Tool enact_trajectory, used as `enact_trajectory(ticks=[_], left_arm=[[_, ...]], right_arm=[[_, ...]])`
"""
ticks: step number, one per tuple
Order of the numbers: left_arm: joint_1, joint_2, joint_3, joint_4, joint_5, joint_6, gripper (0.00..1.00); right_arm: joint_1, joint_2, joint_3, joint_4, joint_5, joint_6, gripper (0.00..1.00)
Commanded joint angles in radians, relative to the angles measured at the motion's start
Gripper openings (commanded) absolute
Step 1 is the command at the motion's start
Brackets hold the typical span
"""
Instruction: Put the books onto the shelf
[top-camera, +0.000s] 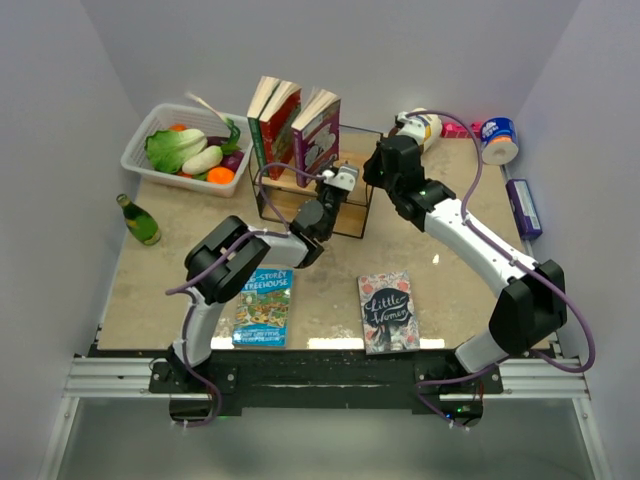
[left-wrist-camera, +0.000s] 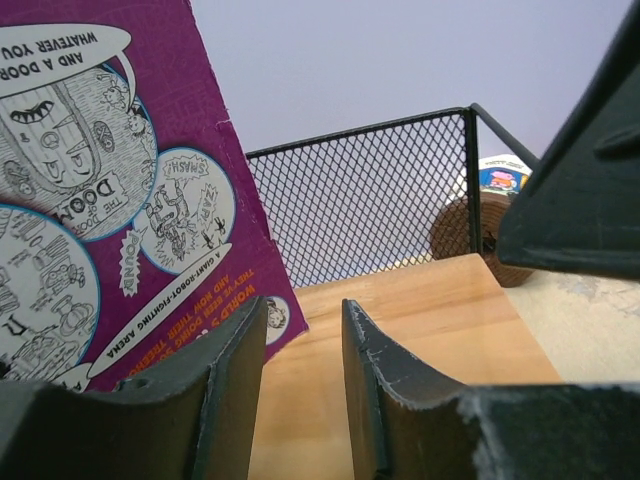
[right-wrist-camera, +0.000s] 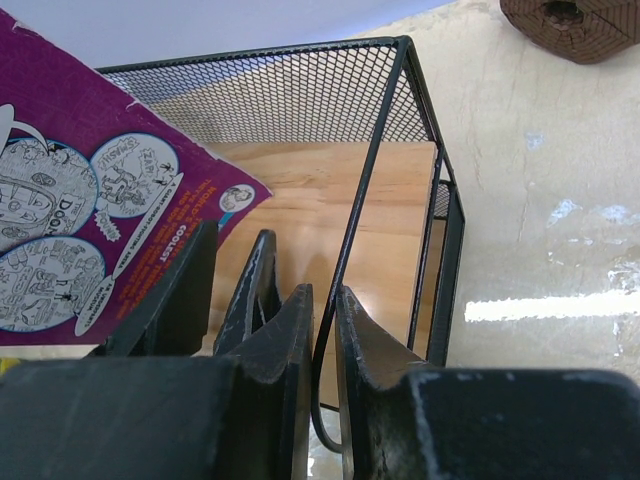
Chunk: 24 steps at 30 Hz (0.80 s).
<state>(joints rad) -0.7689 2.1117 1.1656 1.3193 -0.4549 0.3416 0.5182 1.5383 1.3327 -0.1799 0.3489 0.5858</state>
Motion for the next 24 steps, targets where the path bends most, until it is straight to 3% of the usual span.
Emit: enact_trajectory(ticks=[1, 16, 24], left_arm=[[0.002, 0.044, 0.072, 0.080, -0.082, 0.051, 0.41], [0.094, 0.051, 0.117, 0.026, -0.218, 0.019, 0.42], [0.123, 0.030, 0.092, 0.017, -0.211, 0.002, 0.42]], right_arm=[[0.006, 0.005, -0.012, 0.043, -0.042, -0.009, 0.00], [0.006, 0.006, -0.021, 0.048, -0.048, -0.003, 0.00], [0.006, 0.014, -0.013, 0.049, -0.053, -0.004, 0.00]])
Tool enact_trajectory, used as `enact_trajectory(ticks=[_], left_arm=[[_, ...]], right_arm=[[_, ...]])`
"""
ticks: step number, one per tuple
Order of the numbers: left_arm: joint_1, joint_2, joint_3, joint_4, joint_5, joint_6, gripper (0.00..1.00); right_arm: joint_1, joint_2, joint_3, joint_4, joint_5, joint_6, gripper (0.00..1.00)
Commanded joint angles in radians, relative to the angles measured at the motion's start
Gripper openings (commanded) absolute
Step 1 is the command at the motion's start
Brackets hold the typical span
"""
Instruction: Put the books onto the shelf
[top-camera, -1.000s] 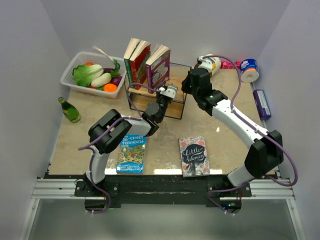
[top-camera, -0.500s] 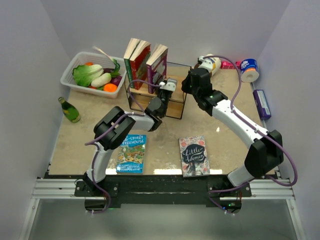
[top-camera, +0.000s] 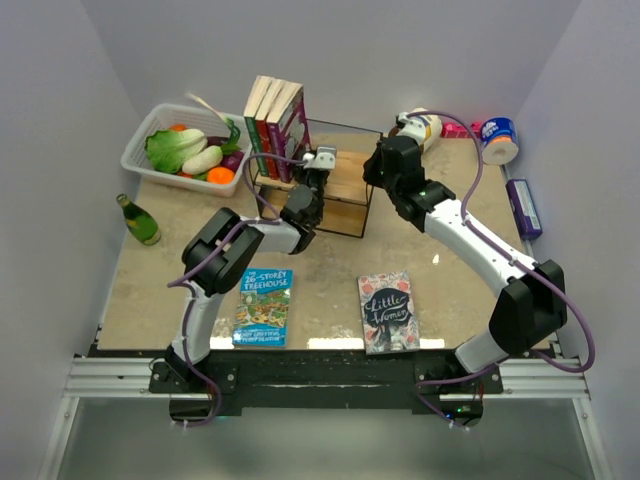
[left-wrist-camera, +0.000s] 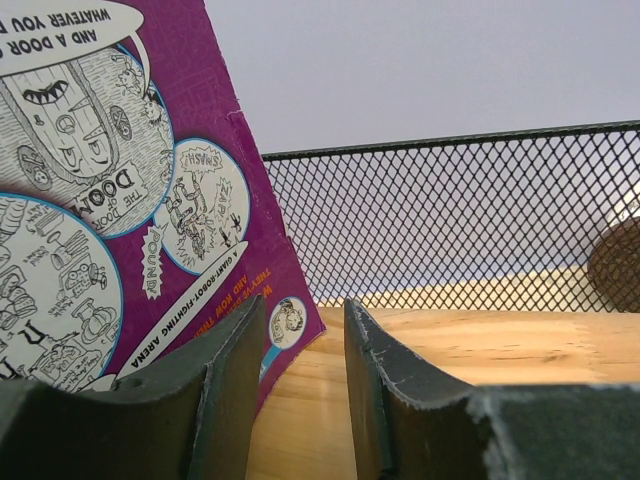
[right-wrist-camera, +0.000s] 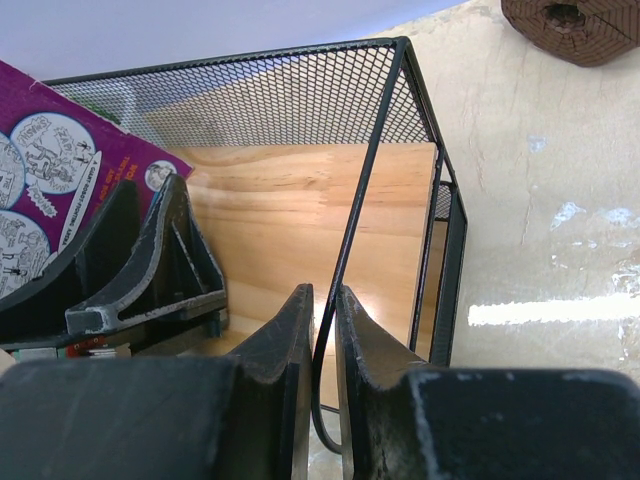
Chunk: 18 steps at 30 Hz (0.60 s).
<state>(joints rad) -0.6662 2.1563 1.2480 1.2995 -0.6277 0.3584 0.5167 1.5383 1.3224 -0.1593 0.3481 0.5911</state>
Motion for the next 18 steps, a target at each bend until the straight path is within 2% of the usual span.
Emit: enact_trajectory(ticks=[1, 10, 18], left_arm=[[0.025, -0.018, 0.007, 0.035, -0.040, -0.016, 0.42], [0.059, -0.033, -0.015, 0.026, -0.059, 0.002, 0.42], [0.073, -0.047, -0.053, 0.055, -0.031, 0.090, 0.42]], right_arm=[[0.009, 0.016, -0.003, 0.029, -0.051, -0.010, 0.00], [0.008, 0.017, -0.008, 0.030, -0.054, -0.007, 0.00], [0.009, 0.017, -0.008, 0.030, -0.054, -0.005, 0.00]])
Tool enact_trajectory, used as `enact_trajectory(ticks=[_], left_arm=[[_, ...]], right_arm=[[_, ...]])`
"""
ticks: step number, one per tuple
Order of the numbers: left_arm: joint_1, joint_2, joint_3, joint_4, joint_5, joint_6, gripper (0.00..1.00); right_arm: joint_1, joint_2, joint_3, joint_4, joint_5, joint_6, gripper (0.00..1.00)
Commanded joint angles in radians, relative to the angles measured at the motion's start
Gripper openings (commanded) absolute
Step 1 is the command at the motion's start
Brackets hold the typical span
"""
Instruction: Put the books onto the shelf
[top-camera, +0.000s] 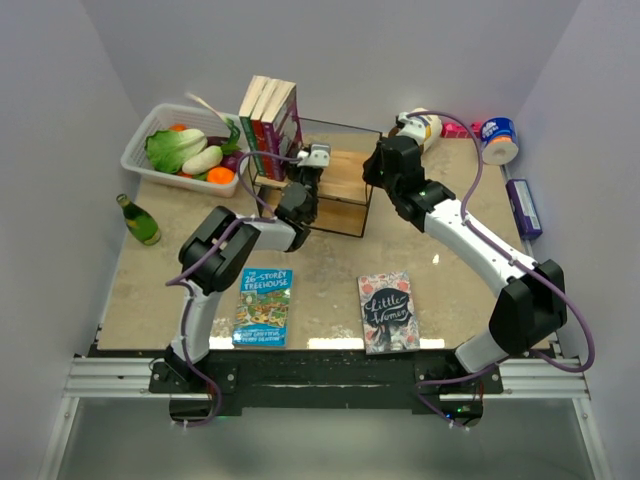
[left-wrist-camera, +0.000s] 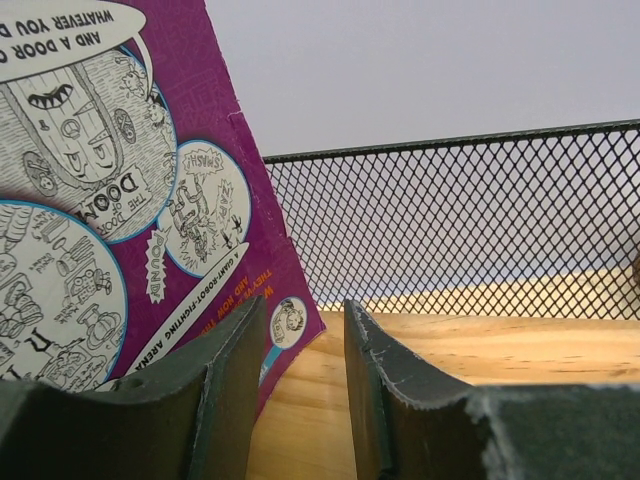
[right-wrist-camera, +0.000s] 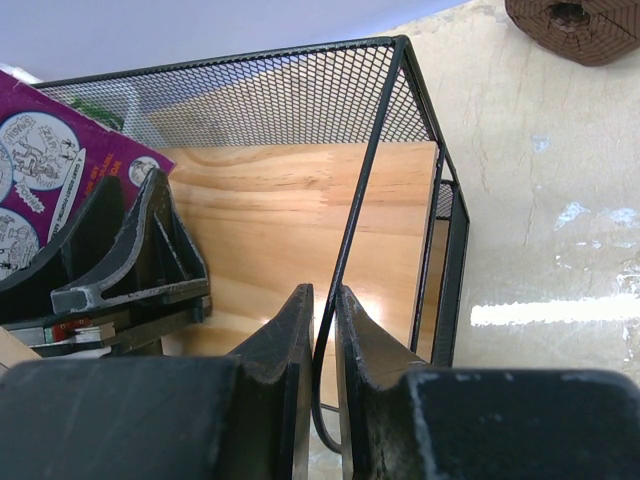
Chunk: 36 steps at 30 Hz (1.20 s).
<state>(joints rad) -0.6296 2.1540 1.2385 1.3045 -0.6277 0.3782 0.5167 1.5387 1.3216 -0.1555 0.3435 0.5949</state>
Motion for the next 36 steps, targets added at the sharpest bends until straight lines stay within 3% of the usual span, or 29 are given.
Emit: enact_trajectory(ticks=[1, 20, 23, 31, 36], left_arm=[[0.037, -0.049, -0.050, 0.050, -0.023, 0.071, 0.41], [0.033, -0.158, -0.135, 0.038, 0.022, 0.061, 0.47], [0.030, -0.169, -0.139, 0.039, 0.023, 0.060, 0.47], [0.016, -0.194, -0.146, 0.041, 0.029, 0.068, 0.48], [0.007, -0.210, -0.157, 0.042, 0.034, 0.074, 0.48]], right_arm=[[0.008, 0.017, -0.009, 0.027, -0.047, -0.009, 0.00], [0.009, 0.009, -0.010, 0.031, -0.064, -0.003, 0.00], [0.009, 0.003, -0.012, 0.037, -0.070, -0.006, 0.06], [0.008, -0.009, 0.005, 0.024, -0.072, -0.009, 0.34], [0.009, -0.026, 0.019, 0.007, -0.057, -0.009, 0.47]])
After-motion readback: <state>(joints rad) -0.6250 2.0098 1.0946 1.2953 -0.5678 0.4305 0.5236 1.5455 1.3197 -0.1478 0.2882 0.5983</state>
